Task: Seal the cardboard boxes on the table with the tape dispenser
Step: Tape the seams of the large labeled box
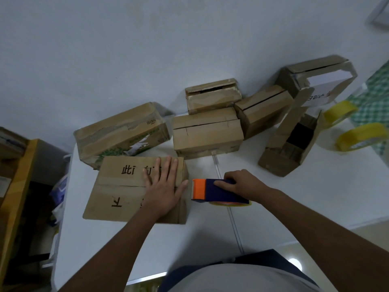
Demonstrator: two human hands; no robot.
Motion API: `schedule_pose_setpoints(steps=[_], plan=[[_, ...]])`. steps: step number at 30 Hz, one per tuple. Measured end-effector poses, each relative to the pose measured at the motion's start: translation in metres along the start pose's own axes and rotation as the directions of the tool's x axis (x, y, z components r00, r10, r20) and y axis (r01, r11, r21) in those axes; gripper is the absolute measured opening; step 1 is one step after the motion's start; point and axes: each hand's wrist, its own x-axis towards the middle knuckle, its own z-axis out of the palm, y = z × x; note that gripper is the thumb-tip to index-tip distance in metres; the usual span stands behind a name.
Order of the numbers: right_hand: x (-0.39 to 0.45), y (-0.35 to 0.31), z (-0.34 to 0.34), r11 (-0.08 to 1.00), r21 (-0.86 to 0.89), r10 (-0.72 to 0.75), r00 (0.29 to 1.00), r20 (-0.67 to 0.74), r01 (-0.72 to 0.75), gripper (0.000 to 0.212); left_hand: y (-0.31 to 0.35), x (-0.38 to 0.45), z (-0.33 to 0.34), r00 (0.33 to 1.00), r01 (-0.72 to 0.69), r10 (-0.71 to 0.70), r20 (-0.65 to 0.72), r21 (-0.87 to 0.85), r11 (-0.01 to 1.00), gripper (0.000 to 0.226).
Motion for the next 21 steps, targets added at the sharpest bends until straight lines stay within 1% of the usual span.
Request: schedule_pose_setpoints(steps=[4, 8, 10, 13, 14, 17, 19, 21], plan=[[-0.013, 0.019, -0.01, 0.997, -0.04, 0.06, 0.998, 0.017, -0.059, 0.048, 0.001, -0.001, 0.0, 1.0, 0.009, -0.009, -0.002, 0.011, 1.0, 0.079], [-0.008, 0.015, -0.011, 0.984, -0.155, 0.093, 0.996, 0.009, -0.091, 0.055, 0.005, 0.002, -0.003, 1.0, 0.009, -0.01, 0.012, 0.039, 0.999, 0.083], [-0.001, 0.003, -0.007, 0.98, -0.169, 0.117, 0.992, 0.055, -0.106, 0.054, 0.004, 0.002, -0.006, 0.999, -0.01, 0.008, 0.039, 0.055, 0.998, 0.09], [0.003, -0.009, -0.003, 0.97, -0.189, 0.181, 0.97, 0.162, -0.149, 0.045, 0.004, -0.002, -0.008, 0.996, -0.026, 0.026, 0.086, -0.002, 1.0, 0.099], [0.004, -0.015, 0.0, 0.967, -0.204, 0.186, 0.969, 0.163, -0.152, 0.045, 0.006, -0.003, -0.007, 0.996, -0.024, 0.025, 0.08, -0.017, 1.0, 0.099], [0.007, -0.039, 0.014, 0.951, -0.273, 0.179, 0.979, 0.094, -0.148, 0.048, 0.01, -0.006, -0.005, 0.999, -0.011, 0.011, 0.049, 0.004, 1.0, 0.094], [0.01, -0.054, 0.022, 0.936, -0.316, 0.178, 0.983, 0.05, -0.153, 0.047, 0.012, -0.006, -0.004, 0.998, -0.003, 0.001, 0.056, 0.021, 1.0, 0.095], [0.014, -0.065, 0.023, 0.931, -0.328, 0.183, 0.982, 0.036, -0.162, 0.043, 0.012, -0.006, -0.004, 0.998, 0.001, -0.003, 0.06, 0.022, 1.0, 0.097]])
